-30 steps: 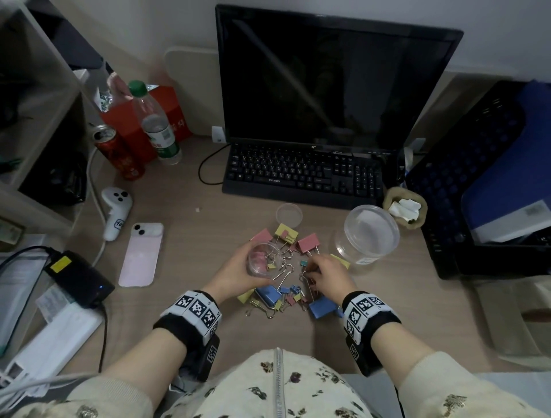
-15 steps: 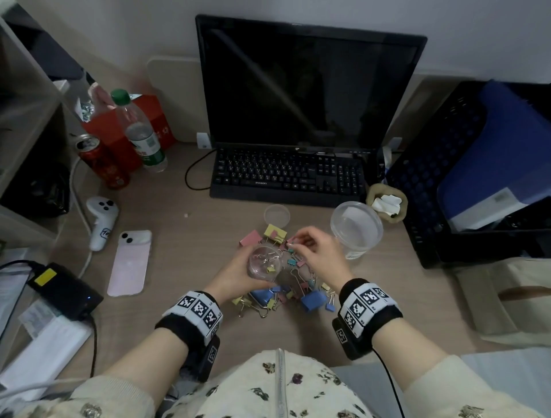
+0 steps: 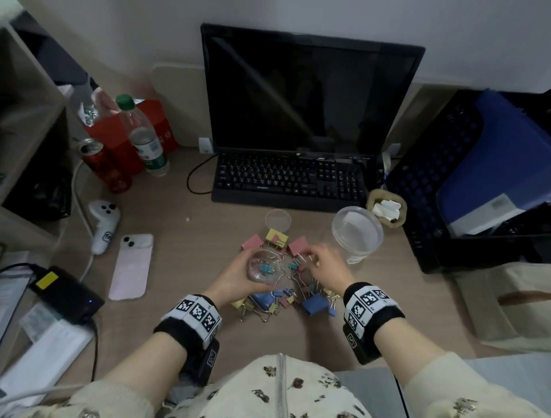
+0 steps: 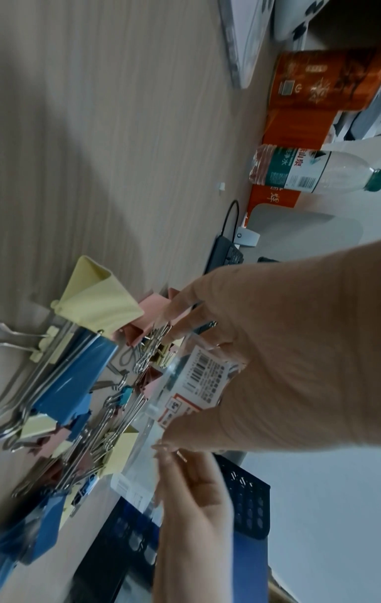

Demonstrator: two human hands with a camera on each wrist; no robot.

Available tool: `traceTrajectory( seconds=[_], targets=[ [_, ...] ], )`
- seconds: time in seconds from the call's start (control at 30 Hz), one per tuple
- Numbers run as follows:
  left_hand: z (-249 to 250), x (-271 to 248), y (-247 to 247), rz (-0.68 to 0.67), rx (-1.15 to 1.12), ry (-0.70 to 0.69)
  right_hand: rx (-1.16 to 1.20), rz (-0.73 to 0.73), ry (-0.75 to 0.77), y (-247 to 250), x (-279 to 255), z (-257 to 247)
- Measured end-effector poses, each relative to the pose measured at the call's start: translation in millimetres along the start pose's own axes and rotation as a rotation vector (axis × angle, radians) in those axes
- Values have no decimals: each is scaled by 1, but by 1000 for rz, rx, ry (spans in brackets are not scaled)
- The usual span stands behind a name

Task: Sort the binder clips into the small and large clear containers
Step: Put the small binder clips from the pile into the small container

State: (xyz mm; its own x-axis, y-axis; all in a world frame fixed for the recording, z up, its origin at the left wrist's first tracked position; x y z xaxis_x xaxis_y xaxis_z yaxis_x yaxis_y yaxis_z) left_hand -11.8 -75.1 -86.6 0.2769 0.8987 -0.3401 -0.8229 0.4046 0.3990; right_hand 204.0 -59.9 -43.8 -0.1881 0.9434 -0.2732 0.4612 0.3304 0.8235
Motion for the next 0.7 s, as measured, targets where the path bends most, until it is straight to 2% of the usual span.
traceTrajectory(
  seconds=[0.13, 0.37, 0.7],
  targets=[
    [-1, -1, 3, 5, 20, 22, -164, -138, 27, -25, 4, 6],
    [3, -5, 4, 2, 18, 37, -415, -153, 49, -41, 12, 8],
    [1, -9, 8, 17, 27, 31, -417, -175, -9, -42, 16, 12]
  ],
)
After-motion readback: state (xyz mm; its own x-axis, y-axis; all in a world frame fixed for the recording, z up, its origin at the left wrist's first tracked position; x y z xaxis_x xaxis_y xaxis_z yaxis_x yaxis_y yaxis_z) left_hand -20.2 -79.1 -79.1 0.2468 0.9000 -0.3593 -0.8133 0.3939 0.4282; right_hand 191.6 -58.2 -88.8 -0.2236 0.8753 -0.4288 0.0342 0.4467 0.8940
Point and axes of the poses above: each hand's wrist, its own x-axis towards the middle knuckle, its own y-axis out of the back of the hand, z = x × y, the point moved 4 cm from there along x, towards the middle knuckle
